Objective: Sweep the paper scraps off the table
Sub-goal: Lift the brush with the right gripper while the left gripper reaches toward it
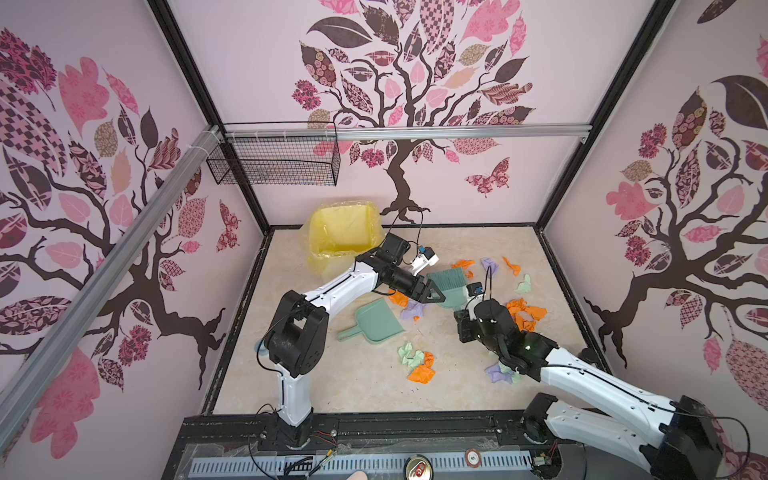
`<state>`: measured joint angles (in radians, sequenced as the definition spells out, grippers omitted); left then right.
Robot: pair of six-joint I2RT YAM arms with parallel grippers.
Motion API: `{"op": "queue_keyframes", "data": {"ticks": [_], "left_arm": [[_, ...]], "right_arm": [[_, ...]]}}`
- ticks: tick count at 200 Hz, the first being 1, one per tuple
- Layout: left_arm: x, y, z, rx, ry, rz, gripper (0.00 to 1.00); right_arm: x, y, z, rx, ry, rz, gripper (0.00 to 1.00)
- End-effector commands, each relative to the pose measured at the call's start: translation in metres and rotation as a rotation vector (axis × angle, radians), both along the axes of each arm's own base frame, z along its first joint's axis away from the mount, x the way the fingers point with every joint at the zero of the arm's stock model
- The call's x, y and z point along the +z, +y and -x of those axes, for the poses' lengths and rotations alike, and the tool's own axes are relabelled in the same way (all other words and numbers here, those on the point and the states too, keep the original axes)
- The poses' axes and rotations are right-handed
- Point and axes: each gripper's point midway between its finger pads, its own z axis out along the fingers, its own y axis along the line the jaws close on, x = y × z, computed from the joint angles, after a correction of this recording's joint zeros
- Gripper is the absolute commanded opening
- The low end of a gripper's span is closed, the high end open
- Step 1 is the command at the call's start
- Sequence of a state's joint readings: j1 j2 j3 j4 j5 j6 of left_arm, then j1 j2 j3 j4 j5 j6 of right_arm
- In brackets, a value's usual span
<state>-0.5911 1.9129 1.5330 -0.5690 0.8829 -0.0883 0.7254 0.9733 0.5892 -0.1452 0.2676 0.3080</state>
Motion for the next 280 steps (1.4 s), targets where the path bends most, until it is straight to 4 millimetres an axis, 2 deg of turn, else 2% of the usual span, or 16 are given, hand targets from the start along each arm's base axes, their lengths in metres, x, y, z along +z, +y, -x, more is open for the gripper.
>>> {"op": "queue_keyframes", "data": {"ticks": [1,39,77,145,167,193,213,235,261,280], "left_arm": [[0.009,-0.006,-0.008,0.011,-0.022,0.014,0.80],[0.009,-0.012,-0.011,0.011,0.008,0.041,0.72],[0.020,-0.016,-0.011,-0.001,0.020,0.082,0.57],[0.020,-0.016,-0.007,-0.016,0.032,0.086,0.42],[0.021,-0.016,-0.005,-0.025,0.035,0.091,0.31],[0.020,-0.017,-0.003,-0.032,0.043,0.093,0.25],[0.020,-0.016,-0.001,-0.041,0.048,0.093,0.14],[0.020,-0.016,0.002,-0.054,0.055,0.098,0.00],[0.026,-0.015,0.006,-0.073,0.049,0.113,0.00],[0.036,-0.014,0.011,-0.099,0.045,0.145,0.00]], "right_arm": [[0.029,0.009,-0.007,0.015,-0.078,-0.054,0.18],[0.026,0.014,-0.005,0.043,-0.072,-0.063,0.18],[0.028,0.016,-0.005,0.046,-0.075,-0.074,0.18],[0.029,0.021,-0.008,0.052,-0.072,-0.089,0.18],[0.030,0.022,-0.008,0.052,-0.072,-0.098,0.18],[0.031,0.022,-0.009,0.048,-0.075,-0.102,0.18],[0.031,0.023,-0.009,0.052,-0.076,-0.108,0.19],[0.030,0.024,-0.007,0.059,-0.078,-0.125,0.27],[0.031,0.024,0.000,0.071,-0.086,-0.168,0.51],[0.043,0.024,0.011,0.108,-0.120,-0.246,0.65]]}}
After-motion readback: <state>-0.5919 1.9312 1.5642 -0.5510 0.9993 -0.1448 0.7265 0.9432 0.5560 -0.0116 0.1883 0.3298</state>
